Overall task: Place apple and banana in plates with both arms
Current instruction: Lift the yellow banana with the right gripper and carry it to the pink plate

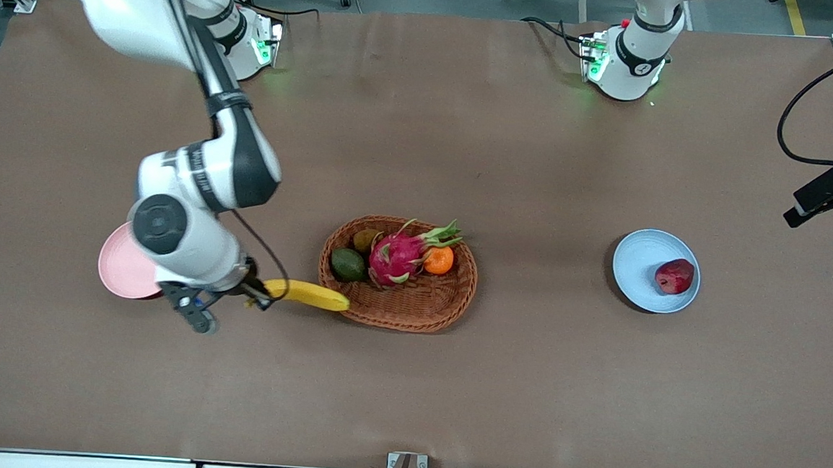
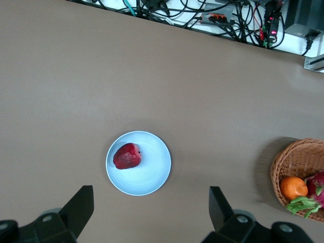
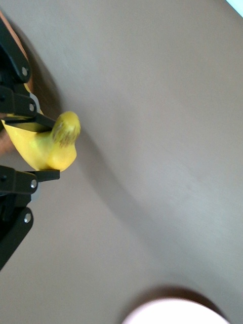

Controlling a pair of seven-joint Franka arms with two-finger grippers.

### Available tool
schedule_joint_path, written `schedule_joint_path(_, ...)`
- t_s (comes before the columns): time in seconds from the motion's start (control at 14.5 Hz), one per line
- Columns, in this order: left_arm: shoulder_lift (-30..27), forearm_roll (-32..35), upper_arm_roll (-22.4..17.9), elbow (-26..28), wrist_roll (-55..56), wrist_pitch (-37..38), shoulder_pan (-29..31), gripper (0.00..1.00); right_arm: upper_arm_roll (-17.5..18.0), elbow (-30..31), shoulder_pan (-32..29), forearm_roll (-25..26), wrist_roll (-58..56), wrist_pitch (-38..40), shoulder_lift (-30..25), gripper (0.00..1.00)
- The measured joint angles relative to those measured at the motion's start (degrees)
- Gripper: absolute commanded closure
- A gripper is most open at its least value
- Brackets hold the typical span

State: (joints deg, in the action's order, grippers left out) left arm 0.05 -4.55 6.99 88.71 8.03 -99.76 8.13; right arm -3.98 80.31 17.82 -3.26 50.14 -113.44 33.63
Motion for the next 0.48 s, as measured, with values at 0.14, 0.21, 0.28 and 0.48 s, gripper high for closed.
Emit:
schedule_joint_path(0.14,0.4,0.0,0.1,-0.2,-1.9,2.0,0.0,0.0,-0.2,2.8,-4.6,0.0,-10.4,0.0,-1.6,1.0)
schedule_joint_path(0.21,0.7,0.0,0.1,-0.2,-2.4,2.4,0.0,0.0,-0.3,4.4,-6.9,0.1,-15.5,-0.3,-2.6,1.0)
schedule_joint_path(0.28,1.0,0.0,0.1,-0.2,-2.5,2.6,0.0,0.0,-0.3,6.5,-9.3,0.1,-20.9,-1.2,-3.8,1.0)
schedule_joint_path(0.48,1.4,0.7,1.0,-0.2,-3.1,2.6,-0.2,0.0,-0.4,16.7,-16.4,0.1,-34.6,-8.3,-8.8,1.0)
